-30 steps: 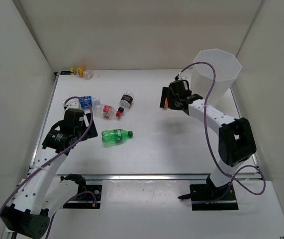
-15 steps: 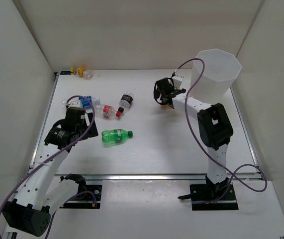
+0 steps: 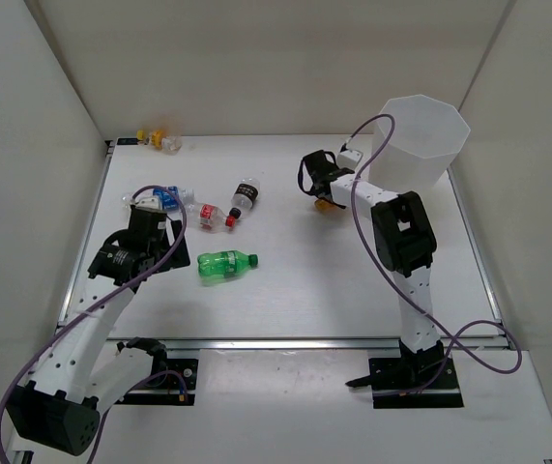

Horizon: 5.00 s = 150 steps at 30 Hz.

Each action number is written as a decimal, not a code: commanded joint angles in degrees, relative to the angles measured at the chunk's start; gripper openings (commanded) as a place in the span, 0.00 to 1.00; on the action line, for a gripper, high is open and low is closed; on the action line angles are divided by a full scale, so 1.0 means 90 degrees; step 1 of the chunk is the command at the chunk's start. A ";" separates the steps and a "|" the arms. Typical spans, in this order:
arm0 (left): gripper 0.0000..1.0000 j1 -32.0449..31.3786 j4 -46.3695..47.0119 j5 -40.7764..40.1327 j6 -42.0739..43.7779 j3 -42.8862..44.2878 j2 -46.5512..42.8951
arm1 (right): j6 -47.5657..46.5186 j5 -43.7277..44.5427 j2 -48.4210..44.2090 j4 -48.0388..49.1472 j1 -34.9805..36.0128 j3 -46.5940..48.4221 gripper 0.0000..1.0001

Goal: Put the plastic bottles in the bin

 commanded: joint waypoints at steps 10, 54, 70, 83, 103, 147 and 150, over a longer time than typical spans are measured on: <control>0.99 0.0124 0.0091 0.0098 0.0028 0.0174 0.0049 | -0.2099 -0.0756 -0.1463 0.1237 0.0399 -0.0279 0.13; 0.99 0.2193 0.2357 -0.0799 -0.4913 0.1511 0.3533 | -0.4970 -0.4372 -0.3426 -0.0664 -0.2882 0.2007 0.99; 0.98 0.2917 0.2269 -0.0029 -0.5549 0.3240 0.5878 | -0.5431 -0.3034 -0.4550 -0.0567 -0.2559 0.0913 0.99; 0.99 0.2966 0.1683 0.0477 -0.5783 0.4822 0.7568 | -0.5304 -0.2810 -0.4755 -0.0549 -0.2775 0.0346 0.99; 0.50 0.2956 0.2208 0.0976 -0.5464 0.4833 0.6663 | -0.6364 -0.3929 -0.5478 -0.0440 -0.1712 -0.0522 0.99; 0.45 -0.1351 0.7405 0.5187 -0.3273 -0.0510 0.1719 | -0.0254 -1.0359 -0.4668 0.7276 0.0887 -0.5025 0.74; 0.47 -0.1341 0.7211 0.5099 -0.3079 -0.0383 0.1632 | -0.0284 -1.0319 -0.4746 0.7147 0.0839 -0.5064 0.40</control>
